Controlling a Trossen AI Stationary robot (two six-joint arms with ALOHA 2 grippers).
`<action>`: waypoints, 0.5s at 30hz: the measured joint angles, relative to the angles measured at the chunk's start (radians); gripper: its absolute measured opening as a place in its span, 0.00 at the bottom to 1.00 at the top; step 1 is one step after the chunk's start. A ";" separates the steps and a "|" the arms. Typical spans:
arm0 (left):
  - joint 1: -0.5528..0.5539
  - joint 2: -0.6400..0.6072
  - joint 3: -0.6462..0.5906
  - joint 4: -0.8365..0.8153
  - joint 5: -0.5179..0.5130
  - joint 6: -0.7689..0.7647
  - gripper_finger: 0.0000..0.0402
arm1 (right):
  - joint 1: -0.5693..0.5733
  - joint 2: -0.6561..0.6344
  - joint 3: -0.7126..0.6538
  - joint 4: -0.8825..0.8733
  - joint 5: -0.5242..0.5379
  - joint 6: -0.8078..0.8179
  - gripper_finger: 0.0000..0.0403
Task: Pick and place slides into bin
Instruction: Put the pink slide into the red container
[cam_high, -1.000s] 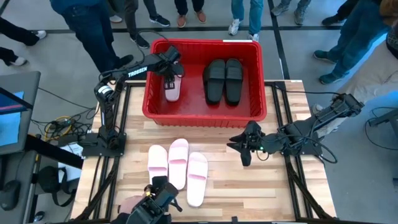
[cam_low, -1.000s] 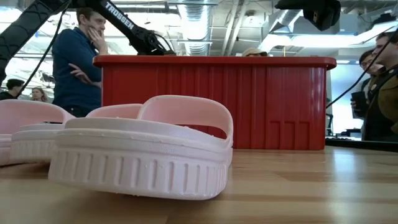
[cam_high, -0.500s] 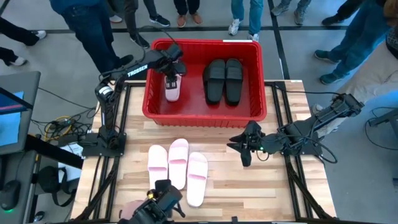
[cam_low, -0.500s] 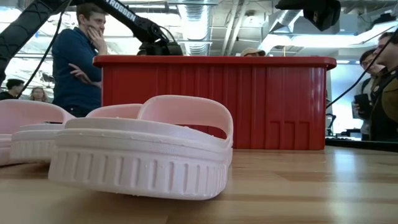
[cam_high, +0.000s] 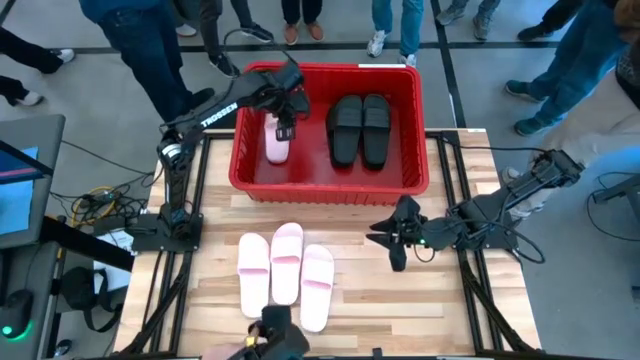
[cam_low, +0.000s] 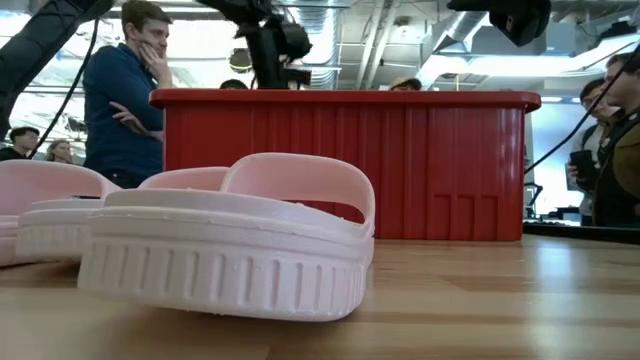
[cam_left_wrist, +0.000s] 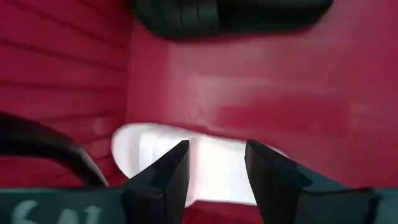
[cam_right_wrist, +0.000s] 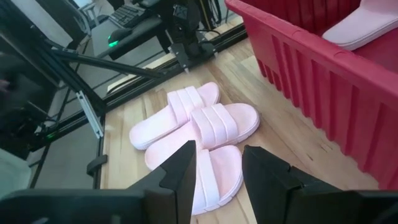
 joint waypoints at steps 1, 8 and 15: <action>-0.010 -0.005 0.027 -0.011 0.005 -0.011 0.36 | 0.002 0.000 0.000 0.000 0.000 0.000 0.29; -0.078 -0.112 0.106 -0.051 0.021 -0.065 0.36 | 0.007 0.000 0.000 -0.001 0.001 -0.012 0.29; -0.147 -0.296 0.099 -0.119 0.018 -0.140 0.36 | 0.007 0.000 0.000 0.000 0.000 -0.053 0.29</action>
